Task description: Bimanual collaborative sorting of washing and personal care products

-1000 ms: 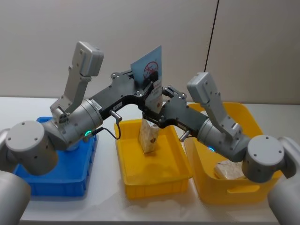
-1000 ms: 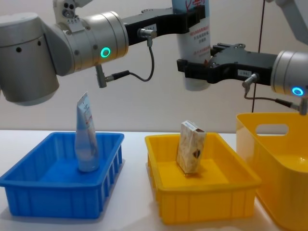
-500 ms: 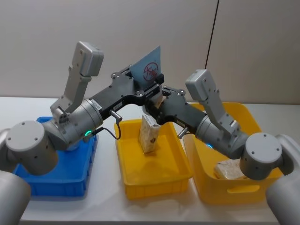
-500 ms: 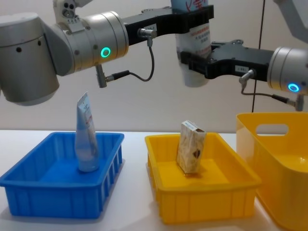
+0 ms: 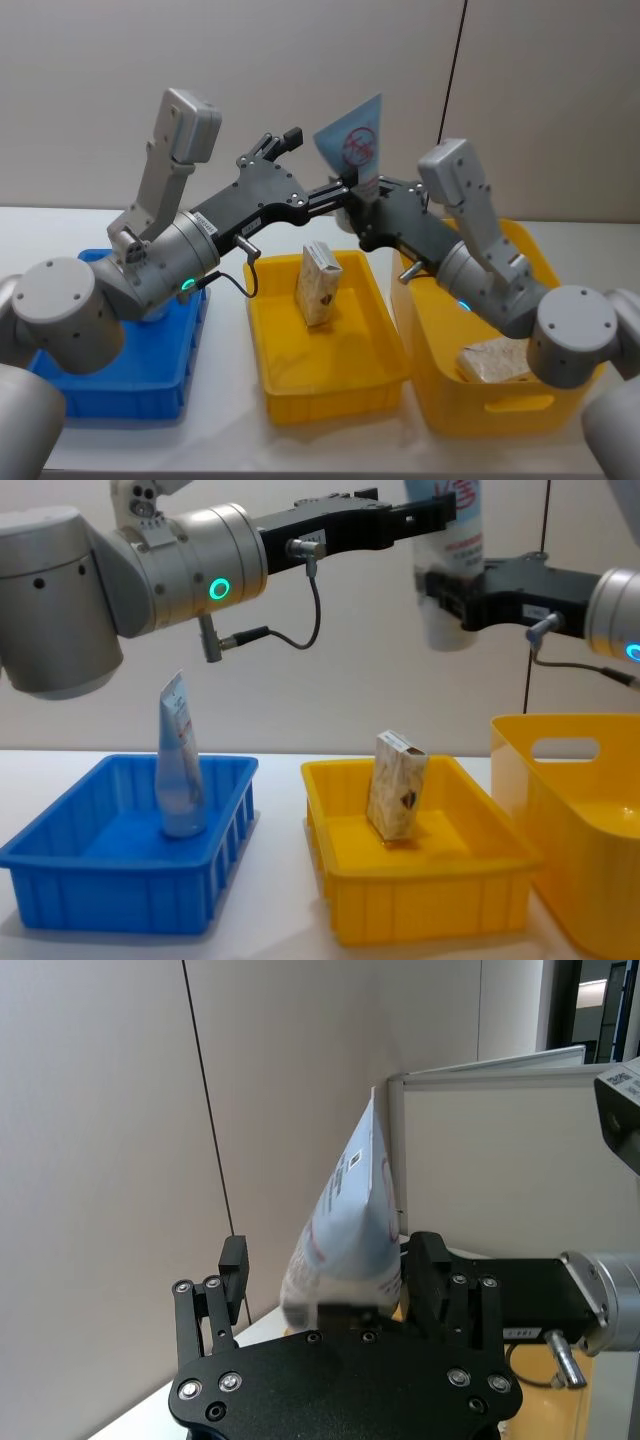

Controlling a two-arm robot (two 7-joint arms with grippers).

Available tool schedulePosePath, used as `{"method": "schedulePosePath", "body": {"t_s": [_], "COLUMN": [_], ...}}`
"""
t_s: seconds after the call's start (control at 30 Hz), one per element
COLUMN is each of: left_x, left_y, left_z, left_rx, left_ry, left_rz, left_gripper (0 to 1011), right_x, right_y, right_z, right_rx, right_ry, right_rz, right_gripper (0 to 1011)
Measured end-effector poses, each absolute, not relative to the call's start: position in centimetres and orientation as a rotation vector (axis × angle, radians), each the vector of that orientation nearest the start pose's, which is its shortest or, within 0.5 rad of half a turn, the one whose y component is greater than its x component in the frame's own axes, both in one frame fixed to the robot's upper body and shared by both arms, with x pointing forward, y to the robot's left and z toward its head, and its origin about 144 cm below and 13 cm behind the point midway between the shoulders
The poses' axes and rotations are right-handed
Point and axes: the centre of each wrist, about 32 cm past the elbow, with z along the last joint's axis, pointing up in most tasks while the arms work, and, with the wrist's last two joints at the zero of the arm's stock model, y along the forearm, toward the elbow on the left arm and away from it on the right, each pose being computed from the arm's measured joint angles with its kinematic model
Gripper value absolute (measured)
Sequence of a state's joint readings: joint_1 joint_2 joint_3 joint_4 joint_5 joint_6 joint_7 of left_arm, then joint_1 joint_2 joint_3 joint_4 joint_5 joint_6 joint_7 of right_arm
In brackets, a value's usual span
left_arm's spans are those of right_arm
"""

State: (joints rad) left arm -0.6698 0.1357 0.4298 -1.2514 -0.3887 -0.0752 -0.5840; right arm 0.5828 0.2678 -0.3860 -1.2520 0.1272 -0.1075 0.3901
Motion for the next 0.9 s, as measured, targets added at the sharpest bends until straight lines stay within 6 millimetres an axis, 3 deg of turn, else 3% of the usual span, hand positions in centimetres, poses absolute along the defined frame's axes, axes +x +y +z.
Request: {"method": "schedulePosePath", "body": {"t_s": [0.8,0.9], "left_x": [60.8,60.8], "left_y": [15.3,15.3], "left_z": [129.3,129.3], "left_rx": [-0.219,-0.219], "left_ry": [-0.251,-0.251], "left_rz": [0.611,0.611], "left_gripper": [1001,1001], "right_x": [57.1,56.6], "right_y": [-26.2,-27.1], "right_z": [125.1,124.8], "right_rx": [-0.129,-0.148], "right_ry": [-0.381,-0.364], "right_rz": [-1.255,-1.315], "right_gripper": [170,269]}}
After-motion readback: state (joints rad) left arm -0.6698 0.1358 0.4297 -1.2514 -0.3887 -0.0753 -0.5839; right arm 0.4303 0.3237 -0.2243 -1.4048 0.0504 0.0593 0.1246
